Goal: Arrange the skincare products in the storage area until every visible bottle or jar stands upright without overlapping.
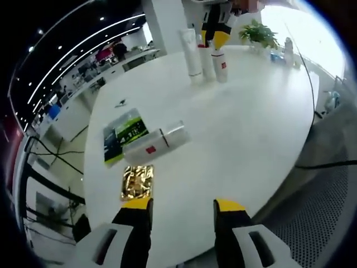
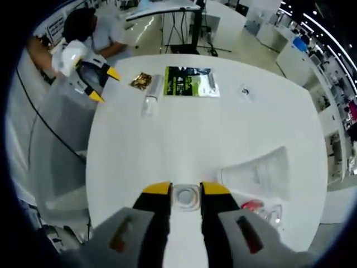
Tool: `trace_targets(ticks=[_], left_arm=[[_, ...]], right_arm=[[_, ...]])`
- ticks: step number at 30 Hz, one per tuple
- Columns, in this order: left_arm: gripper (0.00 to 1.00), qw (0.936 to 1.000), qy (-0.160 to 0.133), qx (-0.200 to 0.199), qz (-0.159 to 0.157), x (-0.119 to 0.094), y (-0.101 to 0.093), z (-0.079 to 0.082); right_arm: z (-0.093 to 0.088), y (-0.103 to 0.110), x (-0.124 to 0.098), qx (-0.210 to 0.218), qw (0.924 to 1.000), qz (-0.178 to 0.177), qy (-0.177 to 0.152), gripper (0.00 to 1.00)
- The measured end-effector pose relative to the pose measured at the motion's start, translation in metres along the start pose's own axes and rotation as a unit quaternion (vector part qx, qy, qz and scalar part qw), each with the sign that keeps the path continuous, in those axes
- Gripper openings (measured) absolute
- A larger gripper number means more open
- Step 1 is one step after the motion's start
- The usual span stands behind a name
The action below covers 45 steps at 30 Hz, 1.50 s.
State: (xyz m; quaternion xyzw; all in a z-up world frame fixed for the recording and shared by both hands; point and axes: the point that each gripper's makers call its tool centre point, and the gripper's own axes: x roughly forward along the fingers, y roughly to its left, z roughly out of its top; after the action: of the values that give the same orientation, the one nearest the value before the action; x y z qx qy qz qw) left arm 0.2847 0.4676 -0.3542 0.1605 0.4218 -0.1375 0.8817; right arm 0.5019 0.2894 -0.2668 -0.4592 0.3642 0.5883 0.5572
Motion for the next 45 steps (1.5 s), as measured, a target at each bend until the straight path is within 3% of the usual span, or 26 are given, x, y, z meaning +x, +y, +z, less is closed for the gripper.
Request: trace_targets(ticks=[14,20,34,45], left_arm=[[0.44,0.9999,0.001,-0.01,0.002,0.0,0.002,-0.001],[0.44,0.9998,-0.006,-0.019,0.005,0.0,0.004,0.001],[0.43,0.9998,-0.003,-0.02,0.008,0.0,0.005,0.0],[0.41,0.9999,0.001,-0.012,0.007,0.0,0.004,-0.001]], right_arm=[[0.002,-0.022,0.014,0.028,0.9991,-0.019,-0.027,0.19],[0.003,-0.022,0.022,-0.001,0.9994,-0.025,-0.021,0.19],[0.015,-0.035,0.029,-0.014,0.9979,-0.049,-0.041,0.2],[0.006,-0.042,0.026,-0.039,0.997,-0.061,-0.027,0.21]])
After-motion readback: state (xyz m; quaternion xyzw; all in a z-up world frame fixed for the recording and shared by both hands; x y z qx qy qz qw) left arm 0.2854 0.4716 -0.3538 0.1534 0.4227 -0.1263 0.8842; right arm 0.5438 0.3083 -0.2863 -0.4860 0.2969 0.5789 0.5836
